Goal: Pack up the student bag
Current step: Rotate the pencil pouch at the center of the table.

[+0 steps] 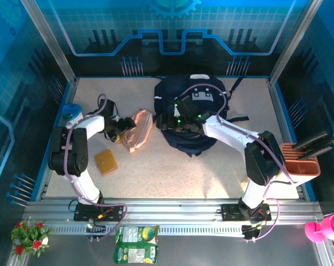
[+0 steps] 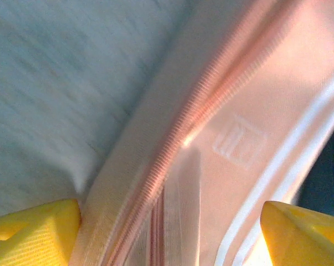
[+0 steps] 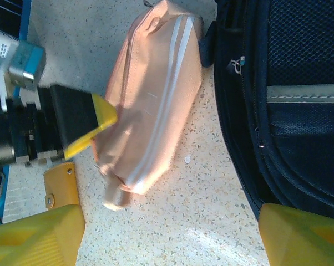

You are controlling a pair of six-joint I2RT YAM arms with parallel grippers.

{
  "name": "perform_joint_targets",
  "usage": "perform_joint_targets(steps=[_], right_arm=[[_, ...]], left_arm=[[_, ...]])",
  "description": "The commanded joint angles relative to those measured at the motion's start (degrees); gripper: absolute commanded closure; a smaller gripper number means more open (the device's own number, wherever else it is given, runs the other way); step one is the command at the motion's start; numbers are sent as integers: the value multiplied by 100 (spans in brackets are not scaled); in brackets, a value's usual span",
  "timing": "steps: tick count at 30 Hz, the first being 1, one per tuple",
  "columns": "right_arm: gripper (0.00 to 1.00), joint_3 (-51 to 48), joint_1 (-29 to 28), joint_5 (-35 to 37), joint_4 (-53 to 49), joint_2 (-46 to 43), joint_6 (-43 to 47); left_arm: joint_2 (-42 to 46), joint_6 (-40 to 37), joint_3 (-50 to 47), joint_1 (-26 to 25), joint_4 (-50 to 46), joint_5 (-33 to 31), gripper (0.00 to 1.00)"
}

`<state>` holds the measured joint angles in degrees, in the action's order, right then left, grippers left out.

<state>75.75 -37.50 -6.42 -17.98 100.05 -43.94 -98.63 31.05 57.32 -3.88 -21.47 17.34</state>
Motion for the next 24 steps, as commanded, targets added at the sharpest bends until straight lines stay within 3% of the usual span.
perform_joint_targets(steps=[1, 4, 9, 17, 24], right_arm=[[18, 145, -47, 25, 74, 68, -95], [18, 102, -47, -2, 106, 82, -138], [19, -20, -47, 0, 170, 15, -139], [18, -268, -4, 114, 207, -230, -123], [18, -455, 84, 134, 238, -388, -96]], left_arm=[[318, 367, -307, -475, 232, 672, 15], [276, 357, -336, -671, 247, 678, 17], [22, 69, 189, -666, -325, -162, 22], [-553, 540, 884, -649, -499, -661, 44], [-673, 780, 915, -632, -488, -940, 45]])
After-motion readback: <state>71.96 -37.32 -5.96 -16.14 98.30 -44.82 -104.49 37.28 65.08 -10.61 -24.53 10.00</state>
